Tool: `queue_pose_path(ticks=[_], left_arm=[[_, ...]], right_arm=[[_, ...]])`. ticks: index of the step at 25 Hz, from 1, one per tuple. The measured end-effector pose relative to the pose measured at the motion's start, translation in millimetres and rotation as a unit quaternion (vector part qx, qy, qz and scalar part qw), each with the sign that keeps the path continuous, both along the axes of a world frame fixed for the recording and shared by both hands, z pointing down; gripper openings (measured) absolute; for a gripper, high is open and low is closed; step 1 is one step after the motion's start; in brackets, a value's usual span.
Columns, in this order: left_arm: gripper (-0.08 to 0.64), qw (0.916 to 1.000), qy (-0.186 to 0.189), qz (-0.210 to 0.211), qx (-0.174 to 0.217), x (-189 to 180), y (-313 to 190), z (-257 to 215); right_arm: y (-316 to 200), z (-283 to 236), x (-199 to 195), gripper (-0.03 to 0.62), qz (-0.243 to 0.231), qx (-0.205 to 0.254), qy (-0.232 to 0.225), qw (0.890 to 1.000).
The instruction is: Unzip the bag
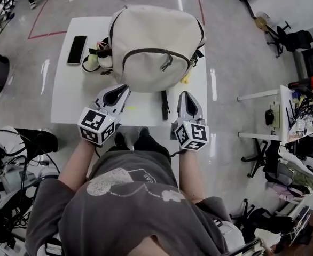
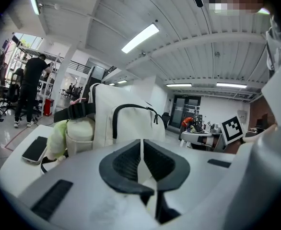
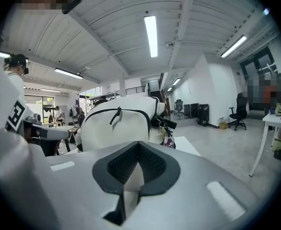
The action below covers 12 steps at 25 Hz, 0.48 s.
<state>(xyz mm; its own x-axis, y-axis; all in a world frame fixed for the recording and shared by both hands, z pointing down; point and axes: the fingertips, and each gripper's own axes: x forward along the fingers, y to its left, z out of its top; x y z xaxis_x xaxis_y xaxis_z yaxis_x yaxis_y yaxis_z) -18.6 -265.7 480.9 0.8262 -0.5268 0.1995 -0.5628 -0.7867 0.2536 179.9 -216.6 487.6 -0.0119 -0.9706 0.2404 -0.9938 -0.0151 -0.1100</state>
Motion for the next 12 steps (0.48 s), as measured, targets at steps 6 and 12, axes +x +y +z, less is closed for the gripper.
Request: queue_pose_path(ticks=[6,12], left_arm=[[0.006,0.9999,0.001,-0.014,0.004,-16,13,1],[0.006,0.999,0.001,-0.044,-0.012,-21,37,7]], right_arm=[[13,-8,-9,0.0,-0.024,0.039,-0.016,0.999],[22,-19,-26,0.0,-0.074,0.061,-0.014,0.995]])
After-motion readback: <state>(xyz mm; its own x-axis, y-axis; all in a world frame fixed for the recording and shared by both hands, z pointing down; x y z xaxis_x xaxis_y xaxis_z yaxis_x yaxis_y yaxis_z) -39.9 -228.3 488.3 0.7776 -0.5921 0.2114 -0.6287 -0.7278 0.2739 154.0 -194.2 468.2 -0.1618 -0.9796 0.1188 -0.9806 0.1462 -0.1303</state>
